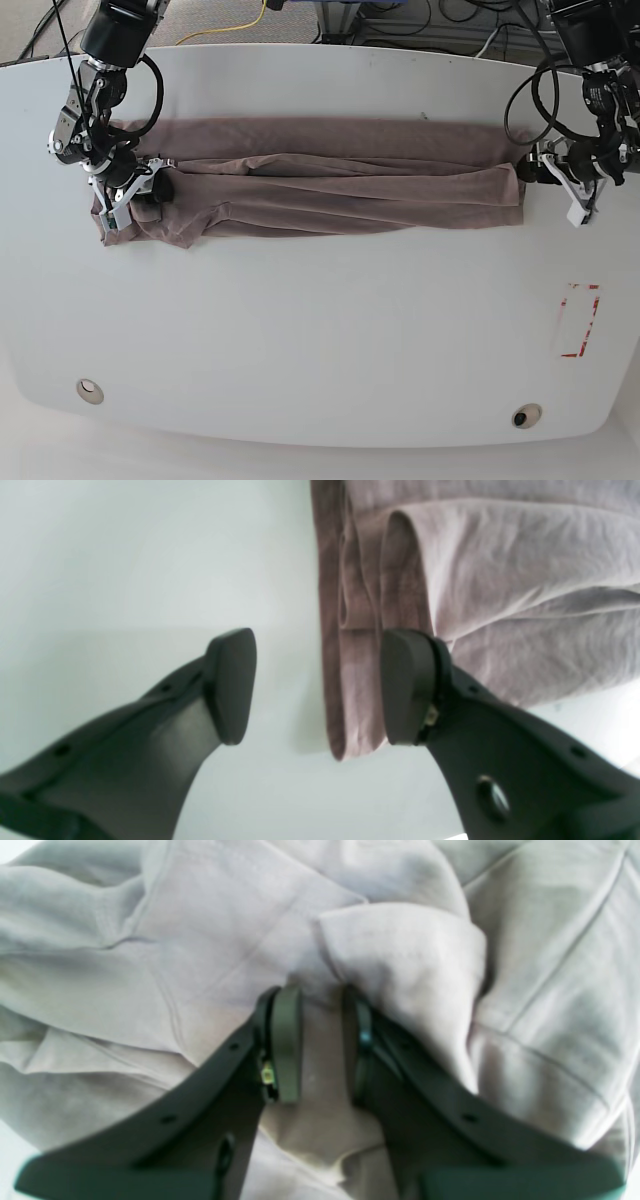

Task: Layout the t-shirt on the table in an organized manner, then fold the t-shirt properly
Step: 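Pull the folded end with the left gripper away from the right gripper, then carry the grasped end with the left gripper toward the right gripper, then lay the end onto the t-shirt's middle and open the left gripper, then grasp the folded end with the left gripper while the right holds the other end, then fold the right-held end over toward the left gripper, bunching the shirt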

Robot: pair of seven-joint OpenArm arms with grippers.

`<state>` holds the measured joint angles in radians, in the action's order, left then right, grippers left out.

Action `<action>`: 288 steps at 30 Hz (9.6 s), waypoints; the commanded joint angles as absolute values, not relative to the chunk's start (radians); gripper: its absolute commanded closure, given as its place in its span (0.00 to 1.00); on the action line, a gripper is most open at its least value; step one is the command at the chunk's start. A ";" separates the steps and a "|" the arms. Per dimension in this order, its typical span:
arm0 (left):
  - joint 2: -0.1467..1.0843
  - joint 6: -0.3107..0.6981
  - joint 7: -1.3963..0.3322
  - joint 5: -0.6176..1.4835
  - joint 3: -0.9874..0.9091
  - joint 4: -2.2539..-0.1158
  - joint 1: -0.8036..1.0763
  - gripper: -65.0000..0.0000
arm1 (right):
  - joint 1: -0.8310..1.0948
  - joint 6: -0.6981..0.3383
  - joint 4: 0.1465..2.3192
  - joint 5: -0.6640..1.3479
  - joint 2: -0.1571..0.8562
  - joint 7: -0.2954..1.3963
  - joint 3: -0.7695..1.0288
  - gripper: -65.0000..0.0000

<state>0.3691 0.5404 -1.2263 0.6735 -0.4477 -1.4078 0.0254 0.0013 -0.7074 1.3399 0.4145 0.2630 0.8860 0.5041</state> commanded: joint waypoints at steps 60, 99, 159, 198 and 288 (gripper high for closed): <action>-0.045 0.446 -1.372 0.837 -0.220 -1.653 -0.033 0.94 | 0.005 -0.698 1.342 0.375 0.249 0.926 0.507 0.80; -0.157 0.444 -1.221 0.727 -0.004 -1.495 -0.101 0.90 | 0.002 -0.698 1.343 0.375 0.222 0.926 0.507 0.80; 0.022 0.444 -1.155 0.717 0.246 -1.481 -0.249 0.90 | 0.002 -0.698 1.374 0.375 0.219 0.926 0.506 0.80; 0.087 0.450 -1.096 0.358 0.285 -1.531 -0.077 0.94 | -0.002 -0.698 1.626 0.536 0.234 1.115 0.556 0.56; 0.007 0.446 -1.064 0.354 0.397 -1.389 -0.105 0.93 | 0.030 -0.698 1.948 0.997 0.166 1.368 0.601 0.91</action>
